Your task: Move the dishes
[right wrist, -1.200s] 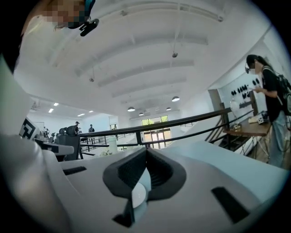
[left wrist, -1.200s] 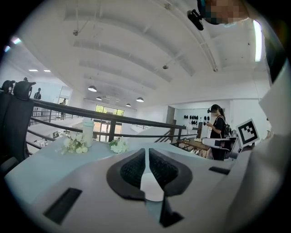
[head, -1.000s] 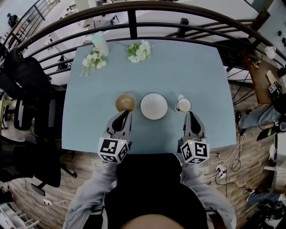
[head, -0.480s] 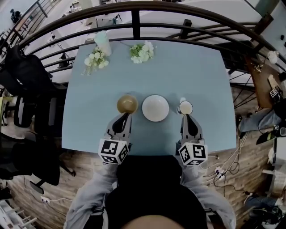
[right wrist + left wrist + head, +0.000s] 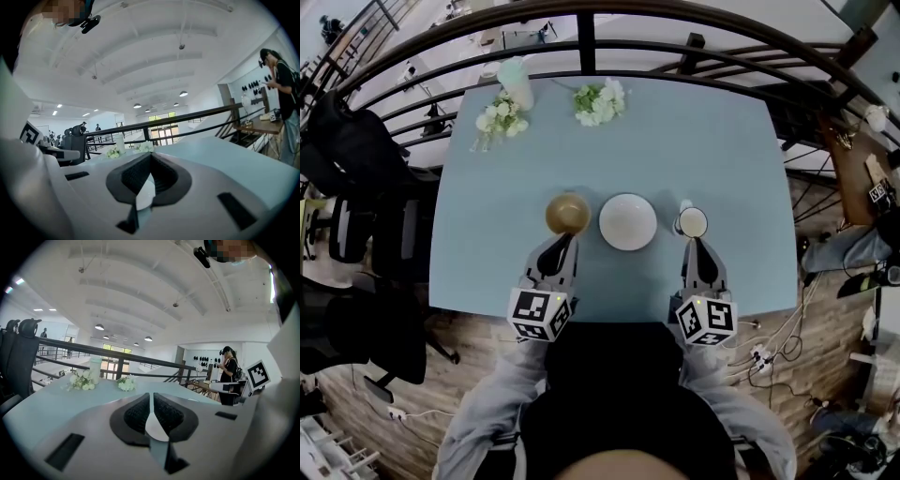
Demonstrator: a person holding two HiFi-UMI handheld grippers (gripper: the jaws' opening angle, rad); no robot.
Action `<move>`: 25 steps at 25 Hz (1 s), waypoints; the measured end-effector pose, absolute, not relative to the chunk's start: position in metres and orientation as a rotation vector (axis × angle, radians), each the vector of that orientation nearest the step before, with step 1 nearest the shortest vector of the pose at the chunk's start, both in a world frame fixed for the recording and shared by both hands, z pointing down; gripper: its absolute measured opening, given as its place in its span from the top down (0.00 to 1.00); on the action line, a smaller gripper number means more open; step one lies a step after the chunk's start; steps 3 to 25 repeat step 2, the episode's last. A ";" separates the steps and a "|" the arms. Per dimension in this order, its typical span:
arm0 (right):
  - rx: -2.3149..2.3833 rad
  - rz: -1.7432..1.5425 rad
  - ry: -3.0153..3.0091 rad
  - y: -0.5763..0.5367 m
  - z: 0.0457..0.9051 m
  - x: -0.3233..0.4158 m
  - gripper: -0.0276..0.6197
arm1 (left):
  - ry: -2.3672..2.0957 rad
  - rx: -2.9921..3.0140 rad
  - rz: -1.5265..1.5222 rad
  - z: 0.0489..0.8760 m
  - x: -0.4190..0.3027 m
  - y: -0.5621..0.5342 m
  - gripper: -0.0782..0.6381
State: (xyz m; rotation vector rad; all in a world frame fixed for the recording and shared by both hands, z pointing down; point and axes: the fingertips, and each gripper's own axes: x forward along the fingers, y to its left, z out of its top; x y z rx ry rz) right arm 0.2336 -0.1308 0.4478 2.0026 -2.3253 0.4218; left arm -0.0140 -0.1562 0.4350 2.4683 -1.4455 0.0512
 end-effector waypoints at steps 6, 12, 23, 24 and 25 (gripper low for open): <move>2.006 0.416 -2.323 -0.132 0.448 0.233 0.95 | -1.445 2.467 0.053 0.436 -0.015 -0.157 0.84; 2.006 0.416 -2.323 -0.132 0.448 0.233 0.95 | -1.445 2.467 0.053 0.436 -0.015 -0.157 0.84; 2.006 0.416 -2.323 -0.132 0.448 0.233 0.95 | -1.445 2.467 0.053 0.436 -0.015 -0.157 0.84; 2.006 0.416 -2.323 -0.132 0.448 0.233 0.95 | -1.445 2.467 0.053 0.436 -0.015 -0.157 0.84; 2.006 0.416 -2.323 -0.132 0.448 0.233 0.95 | -1.445 2.467 0.053 0.436 -0.015 -0.157 0.84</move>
